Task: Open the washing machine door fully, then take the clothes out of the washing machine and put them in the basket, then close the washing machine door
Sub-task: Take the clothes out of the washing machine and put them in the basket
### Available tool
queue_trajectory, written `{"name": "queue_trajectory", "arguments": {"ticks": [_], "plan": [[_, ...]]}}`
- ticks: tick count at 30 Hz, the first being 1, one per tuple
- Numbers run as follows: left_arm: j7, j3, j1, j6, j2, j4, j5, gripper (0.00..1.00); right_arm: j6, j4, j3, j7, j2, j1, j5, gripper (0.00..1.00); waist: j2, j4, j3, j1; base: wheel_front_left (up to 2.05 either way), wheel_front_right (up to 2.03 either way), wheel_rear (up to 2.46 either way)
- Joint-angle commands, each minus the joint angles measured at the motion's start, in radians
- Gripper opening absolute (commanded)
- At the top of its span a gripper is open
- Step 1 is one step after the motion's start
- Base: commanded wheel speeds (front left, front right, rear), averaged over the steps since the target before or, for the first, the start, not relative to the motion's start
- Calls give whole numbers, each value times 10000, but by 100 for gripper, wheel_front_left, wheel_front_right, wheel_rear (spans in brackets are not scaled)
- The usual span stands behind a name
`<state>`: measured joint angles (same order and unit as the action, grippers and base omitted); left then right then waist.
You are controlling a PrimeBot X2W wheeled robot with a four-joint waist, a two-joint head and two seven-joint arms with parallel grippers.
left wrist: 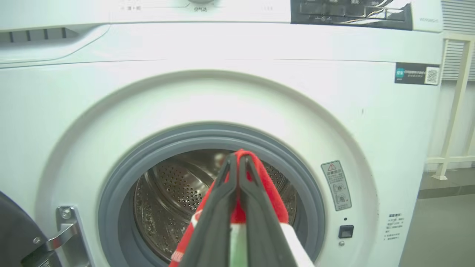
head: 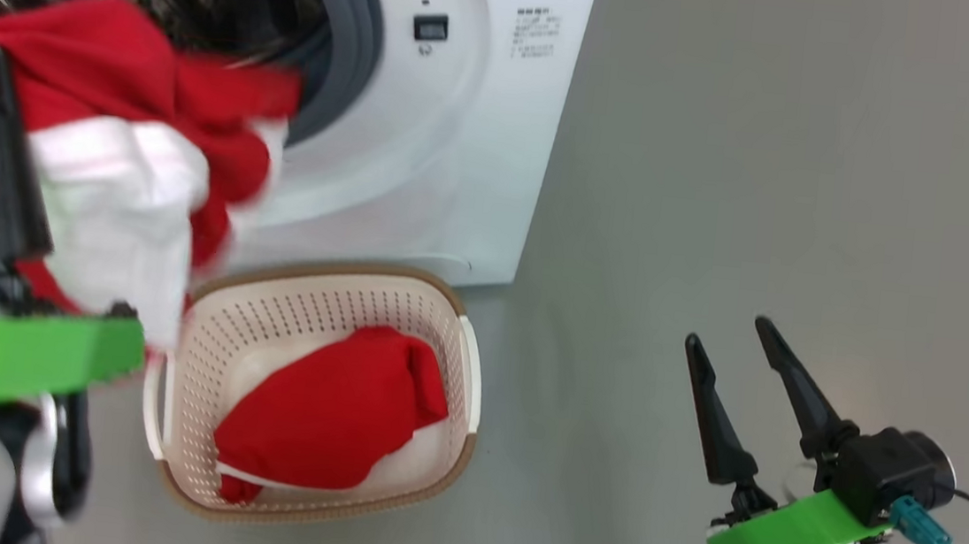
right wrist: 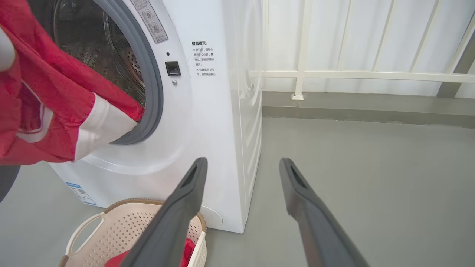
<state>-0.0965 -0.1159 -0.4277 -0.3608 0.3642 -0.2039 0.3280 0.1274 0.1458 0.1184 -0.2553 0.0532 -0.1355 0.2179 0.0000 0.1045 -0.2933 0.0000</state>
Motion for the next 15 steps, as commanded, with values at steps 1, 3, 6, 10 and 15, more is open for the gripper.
{"name": "queue_trajectory", "arguments": {"ticks": [1, 3, 6, 10, 15], "plan": [[110, 310, 207, -202, 282, -724, -202, 0, 33, -167, 189, -65, 5, 180, -175, 100, 0, -145, 553, 0, 0, 0, 0], [178, 263, 513, -376, 232, -1147, -313, 0, 33, -128, 195, -65, 1, 287, -220, 100, 0, -138, 787, 0, 0, 0, 0], [287, 167, 1069, -584, 154, -1596, -431, 0, 33, -58, 197, -65, -3, 471, -266, 100, 0, -137, 1130, 0, 0, 0, 0], [408, -14, 1854, -864, 10, -2022, -592, 0, 33, 23, 217, -65, -10, 679, -316, 100, 0, -151, 1476, 0, 0, 0, 0], [428, -309, 2742, -1061, -239, -2217, -611, 0, 33, 33, 240, -64, -16, 824, -327, 100, 0, -168, 1718, 0, 0, 0, 0]]}}
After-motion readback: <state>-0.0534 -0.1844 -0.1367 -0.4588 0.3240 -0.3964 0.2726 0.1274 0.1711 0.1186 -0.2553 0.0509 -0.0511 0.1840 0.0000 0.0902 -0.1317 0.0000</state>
